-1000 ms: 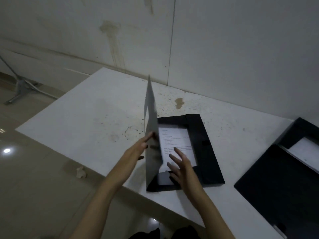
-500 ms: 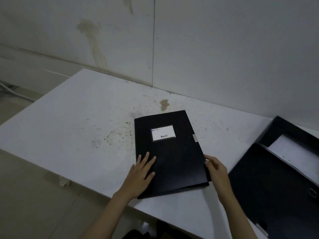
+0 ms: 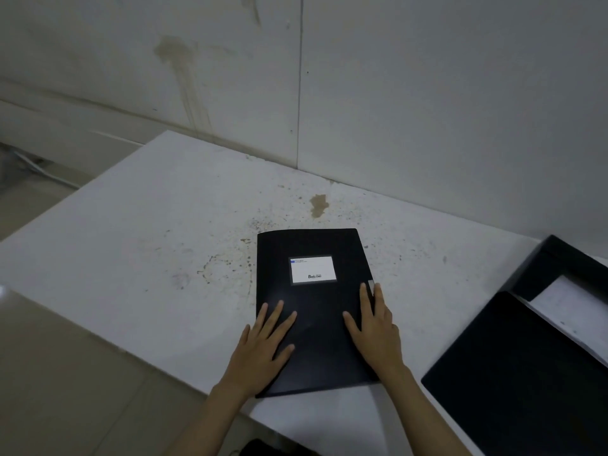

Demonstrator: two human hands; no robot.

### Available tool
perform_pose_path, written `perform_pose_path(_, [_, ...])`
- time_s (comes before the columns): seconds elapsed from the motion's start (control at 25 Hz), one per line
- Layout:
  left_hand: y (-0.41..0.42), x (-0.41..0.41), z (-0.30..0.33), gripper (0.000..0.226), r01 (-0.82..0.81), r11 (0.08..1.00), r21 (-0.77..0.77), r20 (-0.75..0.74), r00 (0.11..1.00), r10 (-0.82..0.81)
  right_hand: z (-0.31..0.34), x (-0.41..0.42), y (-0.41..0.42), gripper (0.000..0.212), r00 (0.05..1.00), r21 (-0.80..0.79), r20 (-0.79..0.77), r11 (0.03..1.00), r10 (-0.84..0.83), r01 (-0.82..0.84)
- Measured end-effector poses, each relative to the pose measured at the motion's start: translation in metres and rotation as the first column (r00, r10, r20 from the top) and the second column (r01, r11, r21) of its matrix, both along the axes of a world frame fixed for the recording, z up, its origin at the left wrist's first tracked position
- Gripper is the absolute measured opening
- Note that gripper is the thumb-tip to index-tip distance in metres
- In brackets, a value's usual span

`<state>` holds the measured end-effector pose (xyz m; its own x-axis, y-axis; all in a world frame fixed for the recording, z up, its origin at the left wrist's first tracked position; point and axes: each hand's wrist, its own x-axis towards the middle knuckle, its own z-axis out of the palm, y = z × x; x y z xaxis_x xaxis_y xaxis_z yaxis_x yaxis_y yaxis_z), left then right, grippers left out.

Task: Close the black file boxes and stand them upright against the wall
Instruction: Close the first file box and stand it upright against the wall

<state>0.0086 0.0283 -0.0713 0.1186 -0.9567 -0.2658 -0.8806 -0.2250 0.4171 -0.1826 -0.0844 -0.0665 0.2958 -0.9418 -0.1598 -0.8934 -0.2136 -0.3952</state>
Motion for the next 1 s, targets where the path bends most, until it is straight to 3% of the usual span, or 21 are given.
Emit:
perform_pose_path(0.12, [0.001,-0.003,-0.005,0.063,-0.033,0.998,-0.047,-0.037,0.999,0.032,-0.008,0.002,0.000,0.072,0.997,-0.071,-0.077,0.997,0.006,-0.012])
perform_pose_path(0.2, [-0.002,-0.008,-0.007,0.069,-0.149,0.986,-0.075,-0.208,0.969,0.131,-0.008,0.002,-0.002,0.073,0.999,-0.055,-0.040,0.998,0.018,-0.020])
perform_pose_path(0.28, [-0.008,-0.011,-0.003,0.078,-0.400,0.916,-0.023,-0.450,0.822,0.348,-0.006,-0.001,-0.004,0.073,0.999,-0.005,0.037,1.000,0.020,-0.020])
perform_pose_path(0.36, [-0.017,-0.007,0.001,0.081,-0.527,0.848,0.051,-0.574,0.679,0.457,-0.005,-0.004,-0.005,0.075,0.990,0.070,0.142,0.997,-0.026,0.016])
perform_pose_path(0.48, [-0.030,0.005,0.009,0.077,-0.532,0.843,0.078,-0.698,0.574,0.428,-0.002,-0.002,-0.009,0.080,0.928,0.160,0.337,0.981,-0.160,0.111])
perform_pose_path(0.64, [-0.049,0.044,0.032,0.070,-0.643,0.741,0.195,-0.834,0.288,0.470,0.009,0.029,-0.013,0.081,0.809,0.202,0.513,0.956,-0.287,0.211])
perform_pose_path(0.76, [-0.062,0.096,0.061,0.066,-0.702,0.672,0.234,-0.886,0.131,0.445,0.027,0.077,-0.026,0.080,0.704,0.179,0.647,0.956,-0.292,0.231])
perform_pose_path(0.88, [-0.070,0.166,0.102,0.058,-0.720,0.687,0.098,-0.930,0.179,0.321,0.059,0.147,-0.049,0.082,0.617,0.127,0.760,0.978,-0.204,0.166])
perform_pose_path(1.0, [-0.073,0.235,0.138,0.062,-0.748,0.660,-0.072,-0.936,0.279,0.214,0.093,0.225,-0.075,0.086,0.612,0.087,0.786,0.995,-0.093,0.040])
